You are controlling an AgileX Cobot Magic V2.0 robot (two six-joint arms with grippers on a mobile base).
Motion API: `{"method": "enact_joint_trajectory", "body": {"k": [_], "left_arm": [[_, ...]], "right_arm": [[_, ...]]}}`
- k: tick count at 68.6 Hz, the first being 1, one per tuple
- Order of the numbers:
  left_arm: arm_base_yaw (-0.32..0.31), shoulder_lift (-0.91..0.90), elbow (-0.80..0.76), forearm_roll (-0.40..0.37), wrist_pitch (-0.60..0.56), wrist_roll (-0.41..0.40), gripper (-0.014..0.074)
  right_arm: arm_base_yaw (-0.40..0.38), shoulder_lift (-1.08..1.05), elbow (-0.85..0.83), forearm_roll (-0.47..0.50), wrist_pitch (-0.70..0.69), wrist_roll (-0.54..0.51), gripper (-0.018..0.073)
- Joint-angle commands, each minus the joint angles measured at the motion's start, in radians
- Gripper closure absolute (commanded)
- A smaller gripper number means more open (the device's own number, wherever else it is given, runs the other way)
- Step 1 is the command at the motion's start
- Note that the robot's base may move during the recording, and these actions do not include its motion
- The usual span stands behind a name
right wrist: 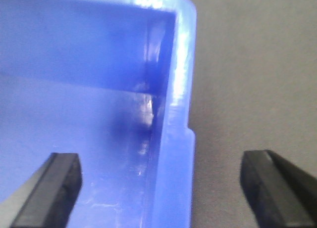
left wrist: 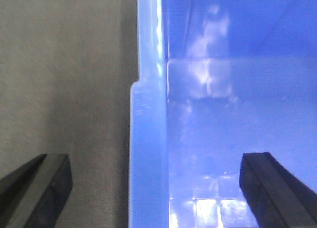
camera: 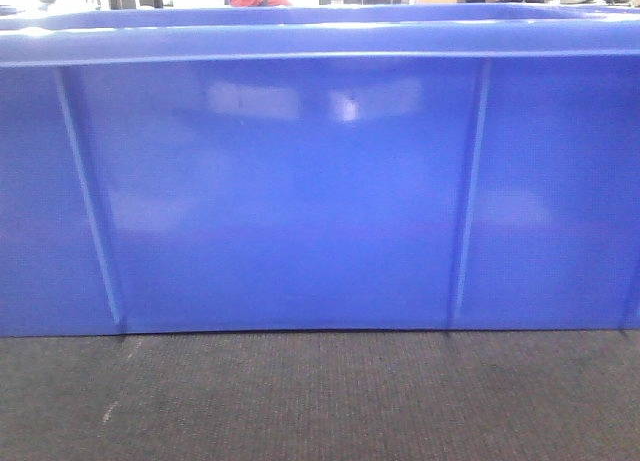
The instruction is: Move blue bin to conveyor side
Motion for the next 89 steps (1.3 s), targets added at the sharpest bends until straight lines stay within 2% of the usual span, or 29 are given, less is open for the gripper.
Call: {"method": "enact_joint_trajectory", "body": {"k": [1, 14, 19, 26, 31, 50, 57, 69, 89], "left_arm": [[-0.003, -0.1, -0.003, -0.005, 0.003, 0.023, 0.0008], [0.035, -0.307, 0.11, -0.005, -0.069, 0.052, 0.0008], [0.067, -0.395, 0.195, -0.005, -0.112, 0.052, 0.0008], [0.099, -0.51, 0.325, -0.003, -0.158, 0.052, 0.0032], [0.107, -0.583, 0.417, -0.003, -0.182, 0.052, 0.0101], [0.107, -0.881, 0.804, -0.005, -0.328, 0.052, 0.0632], [0.107, -1.016, 0.924, -0.005, -0.395, 0.052, 0.0599], [0.107, -1.223, 1.043, -0.005, -0.486, 0.052, 0.0603], [0.107, -1.403, 1.107, 0.001, -0.535, 0.052, 0.0603]], "right_arm": [[0.0, -0.085, -0.01, -0.007, 0.014, -0.009, 0.0159], [0.0, -0.28, 0.127, -0.019, 0.001, -0.009, 0.0553], [-0.002, -0.354, 0.228, -0.035, -0.022, -0.007, 0.0642], [-0.025, -0.471, 0.373, -0.037, -0.062, 0.005, 0.0639], [-0.052, -0.552, 0.489, -0.037, -0.104, 0.005, 0.0637], [-0.07, -0.874, 0.827, -0.037, -0.251, 0.005, 0.0637], [-0.07, -1.014, 0.919, -0.037, -0.291, 0.005, 0.0637], [-0.07, -1.24, 1.022, -0.037, -0.332, 0.005, 0.0637], [-0.07, -1.476, 1.086, -0.037, -0.356, 0.005, 0.0637]]}}
